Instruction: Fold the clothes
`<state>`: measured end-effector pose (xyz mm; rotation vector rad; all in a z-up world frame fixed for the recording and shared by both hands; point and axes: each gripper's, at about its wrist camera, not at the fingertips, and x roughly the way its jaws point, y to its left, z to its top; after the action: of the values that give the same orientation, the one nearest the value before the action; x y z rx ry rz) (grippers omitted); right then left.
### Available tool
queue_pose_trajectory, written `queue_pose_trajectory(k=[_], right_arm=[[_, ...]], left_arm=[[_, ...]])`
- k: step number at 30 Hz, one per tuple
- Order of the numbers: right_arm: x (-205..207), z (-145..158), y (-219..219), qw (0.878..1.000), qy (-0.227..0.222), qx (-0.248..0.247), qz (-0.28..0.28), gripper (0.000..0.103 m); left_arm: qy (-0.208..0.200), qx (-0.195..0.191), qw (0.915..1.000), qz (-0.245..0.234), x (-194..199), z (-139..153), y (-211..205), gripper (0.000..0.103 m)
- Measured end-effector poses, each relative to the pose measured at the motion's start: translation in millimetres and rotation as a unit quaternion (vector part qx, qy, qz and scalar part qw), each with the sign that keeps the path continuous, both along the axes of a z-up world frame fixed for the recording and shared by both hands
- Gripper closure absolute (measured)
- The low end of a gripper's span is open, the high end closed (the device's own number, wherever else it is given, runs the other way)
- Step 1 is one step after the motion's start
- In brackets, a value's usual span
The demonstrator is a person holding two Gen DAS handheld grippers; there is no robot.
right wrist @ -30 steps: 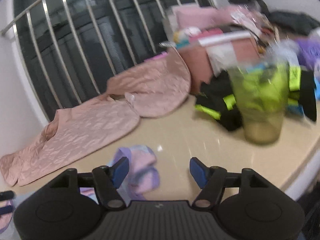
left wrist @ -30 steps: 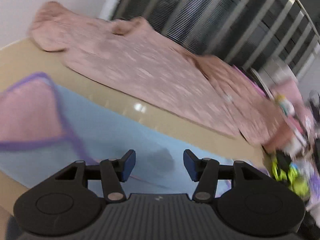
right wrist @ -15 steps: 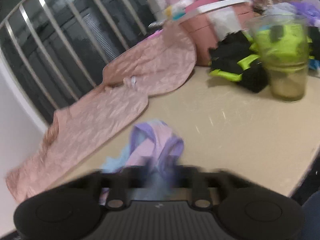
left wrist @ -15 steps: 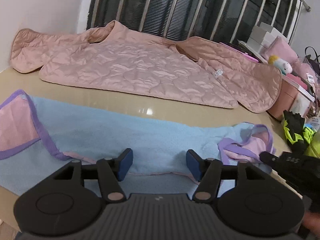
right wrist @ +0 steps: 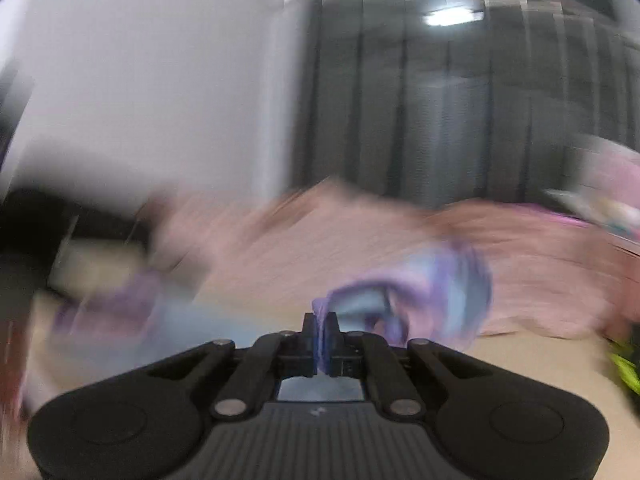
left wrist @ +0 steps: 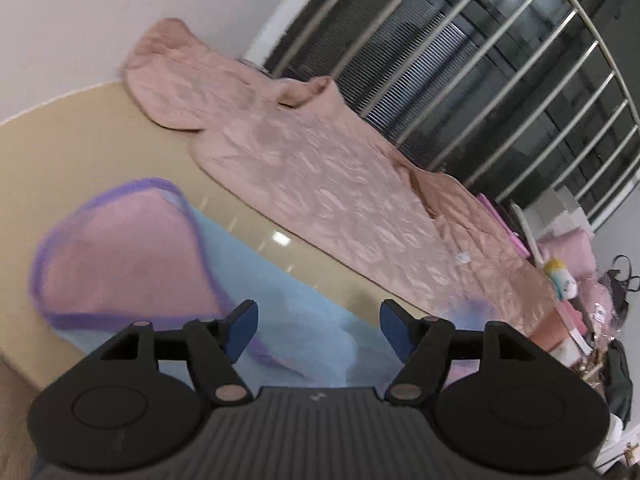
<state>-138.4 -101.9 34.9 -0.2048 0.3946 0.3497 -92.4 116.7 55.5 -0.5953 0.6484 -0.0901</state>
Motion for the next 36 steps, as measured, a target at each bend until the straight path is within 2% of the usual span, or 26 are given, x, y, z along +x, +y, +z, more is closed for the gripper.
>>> queue_pose_trajectory(k=[2,3,5,6,7,11,14,17,20,22,25,26,28,30,33,36], right_arm=[[-1.6,-12.2,24.5,0.999,0.024,-0.029,0.016,0.095],[-4.4,-13.1,29.7,0.999,0.028,-0.03,0.022,0.092],[-12.3,-8.4,32.1,0.999,0.028,-0.015,0.032,0.081],[-17.1,-4.6,31.9,0.999,0.023,-0.009,0.036,0.071],[-21.8,-0.3,30.8,0.999,0.015,-0.004,0.035,0.068],[-39.4,16.8,19.4,0.999,-0.024,0.015,0.024,0.068],[-30.1,19.1,-0.7,0.998,-0.03,0.027,-0.039,0.07],[-6.9,7.2,-24.0,0.993,0.015,0.059,-0.099,0.07],[10.8,-11.0,-32.4,0.99,0.058,0.056,-0.112,0.071],[12.0,-15.8,-33.6,0.99,0.072,0.057,-0.111,0.071],[4.5,1.4,-41.4,0.991,0.037,0.077,-0.102,0.07],[3.0,9.1,-45.0,0.991,0.018,0.083,-0.102,0.067],[6.6,21.1,-52.8,0.99,-0.005,0.088,-0.109,0.05],[21.9,23.2,-63.3,0.989,0.008,0.09,-0.121,0.049],[56.2,13.1,-84.1,0.98,0.076,0.128,-0.133,0.05],[67.4,14.0,-94.4,0.976,0.087,0.158,-0.122,0.053]], left_arm=[[0.008,0.009,0.9999,0.001,-2.3,-2.4,6.1,0.034],[0.011,0.008,0.9999,-0.001,-3.6,-4.8,8.5,0.034],[0.015,0.006,0.9999,-0.006,-5.2,-9.1,11.5,0.034],[0.017,0.004,0.9998,-0.009,-5.5,-11.1,12.0,0.034],[0.018,0.004,0.9998,-0.01,-4.8,-12.9,11.2,0.034],[0.019,0.001,0.9996,-0.022,-1.0,-17.1,3.6,0.034],[0.018,0.002,0.9993,-0.034,-0.5,-18.4,-4.2,0.034],[0.019,0.007,0.9987,-0.046,-0.3,-20.3,-13.5,0.034],[0.023,0.026,0.9981,-0.051,-3.7,-20.8,-18.8,0.034],[0.019,0.044,0.9978,-0.047,-8.8,-17.1,-16.9,0.034],[-0.006,0.08,0.9968,0.003,-21.4,-8.6,9.0,0.026],[-0.004,0.093,0.9951,0.035,-23.7,-7.9,22.1,0.025],[0.005,0.099,0.9923,0.073,-26.2,-11.3,45.9,0.025],[0.014,0.106,0.9881,0.11,-29.0,-14.7,69.0,0.024],[0.028,0.117,0.9827,0.14,-38.9,-19.6,92.6,0.024],[0.032,0.122,0.9817,0.142,-45.9,-25.2,103.1,0.027]])
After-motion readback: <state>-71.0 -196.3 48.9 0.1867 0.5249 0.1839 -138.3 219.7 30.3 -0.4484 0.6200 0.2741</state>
